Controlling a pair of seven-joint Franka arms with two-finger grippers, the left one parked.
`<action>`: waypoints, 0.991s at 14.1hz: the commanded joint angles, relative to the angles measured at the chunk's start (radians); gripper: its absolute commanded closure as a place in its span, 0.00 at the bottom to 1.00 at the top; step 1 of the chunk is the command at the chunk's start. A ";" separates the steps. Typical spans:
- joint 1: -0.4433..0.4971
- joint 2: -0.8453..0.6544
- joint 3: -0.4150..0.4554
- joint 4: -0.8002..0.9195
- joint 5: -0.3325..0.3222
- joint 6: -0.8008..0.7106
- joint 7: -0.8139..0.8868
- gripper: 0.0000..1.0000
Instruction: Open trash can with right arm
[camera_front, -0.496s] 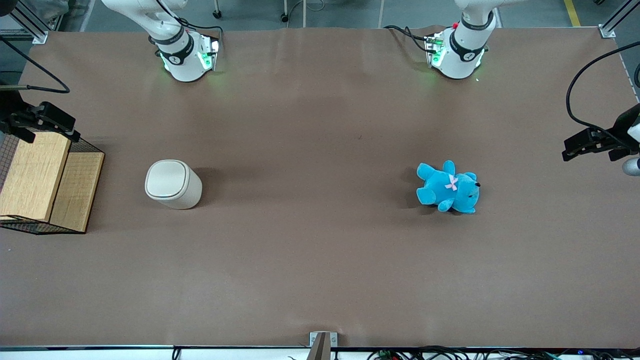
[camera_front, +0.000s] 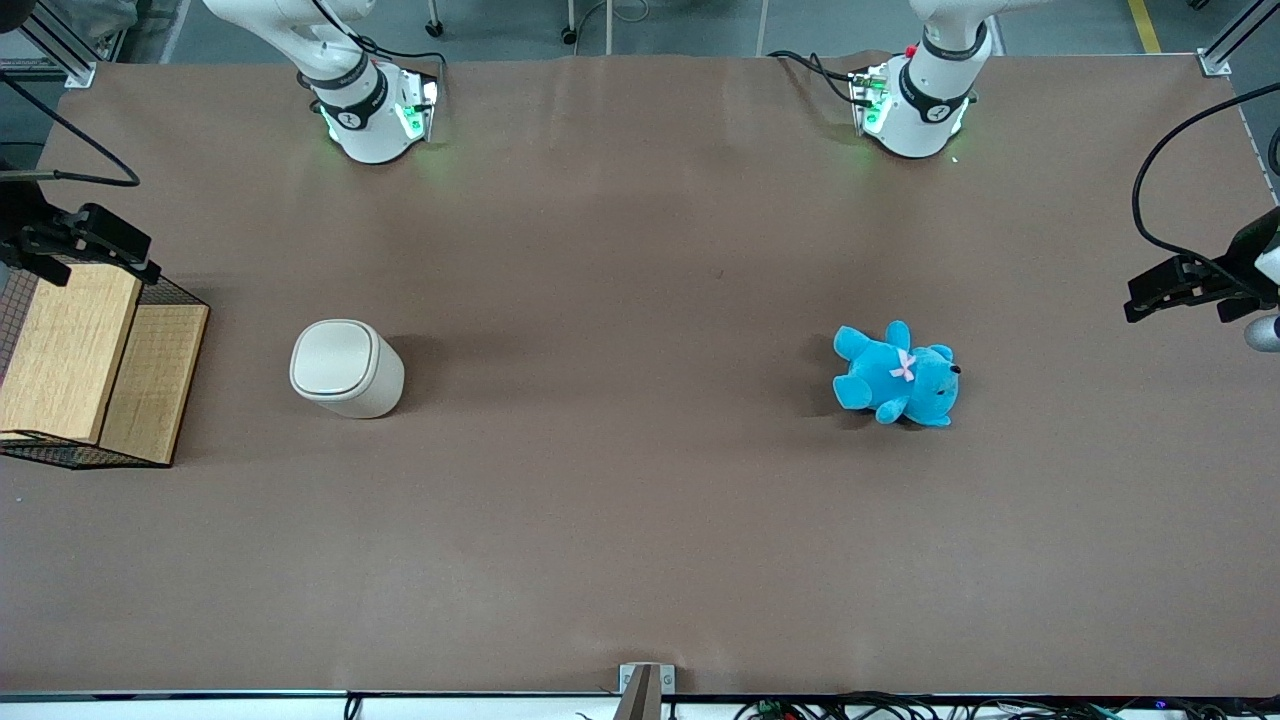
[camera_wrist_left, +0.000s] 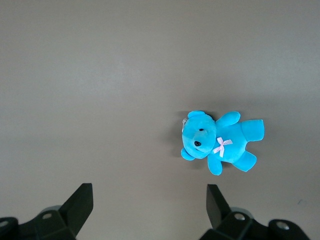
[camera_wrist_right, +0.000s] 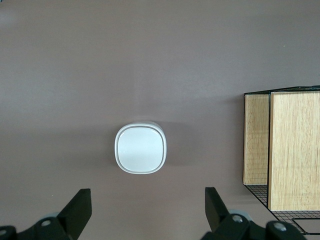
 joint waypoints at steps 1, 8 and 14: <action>-0.017 -0.022 0.010 -0.036 0.001 0.006 -0.010 0.07; -0.010 0.030 0.012 -0.117 0.003 -0.004 -0.011 0.97; 0.042 0.111 0.018 -0.180 0.009 -0.003 -0.011 0.98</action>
